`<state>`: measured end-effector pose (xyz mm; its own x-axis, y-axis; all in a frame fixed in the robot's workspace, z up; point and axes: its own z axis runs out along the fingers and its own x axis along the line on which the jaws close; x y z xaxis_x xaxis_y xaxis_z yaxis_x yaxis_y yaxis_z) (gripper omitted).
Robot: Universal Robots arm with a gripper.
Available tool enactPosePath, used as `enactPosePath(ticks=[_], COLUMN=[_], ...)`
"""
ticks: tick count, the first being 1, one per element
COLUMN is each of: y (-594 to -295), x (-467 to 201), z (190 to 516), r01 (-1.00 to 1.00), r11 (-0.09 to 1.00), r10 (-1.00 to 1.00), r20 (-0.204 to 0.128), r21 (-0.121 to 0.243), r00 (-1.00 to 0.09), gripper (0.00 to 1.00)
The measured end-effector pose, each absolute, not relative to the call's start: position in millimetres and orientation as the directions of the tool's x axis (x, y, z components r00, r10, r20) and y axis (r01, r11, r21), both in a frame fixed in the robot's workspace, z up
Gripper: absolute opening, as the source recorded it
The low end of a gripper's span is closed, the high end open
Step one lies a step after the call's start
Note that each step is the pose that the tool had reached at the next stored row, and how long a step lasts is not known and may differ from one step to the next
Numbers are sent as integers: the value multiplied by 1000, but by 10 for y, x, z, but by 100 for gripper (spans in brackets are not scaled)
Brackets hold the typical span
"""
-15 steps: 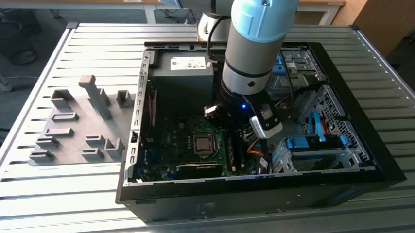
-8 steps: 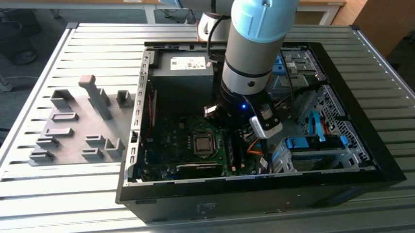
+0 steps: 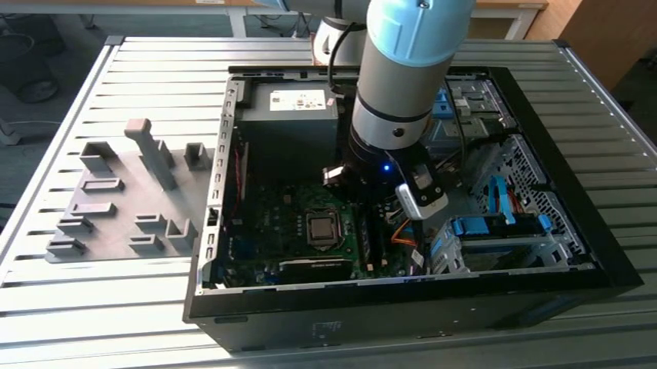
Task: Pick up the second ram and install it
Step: 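Insert the second ram into the second slot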
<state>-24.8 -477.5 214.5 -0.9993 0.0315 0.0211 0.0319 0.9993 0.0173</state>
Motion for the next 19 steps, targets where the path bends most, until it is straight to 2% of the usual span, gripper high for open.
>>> enactPosePath(ticks=[19], y=[-4779], x=[-236], z=[2093], r01=[35], r11=[999], r10=[35], r20=[21], r21=[23], r00=[-999], gripper=[14])
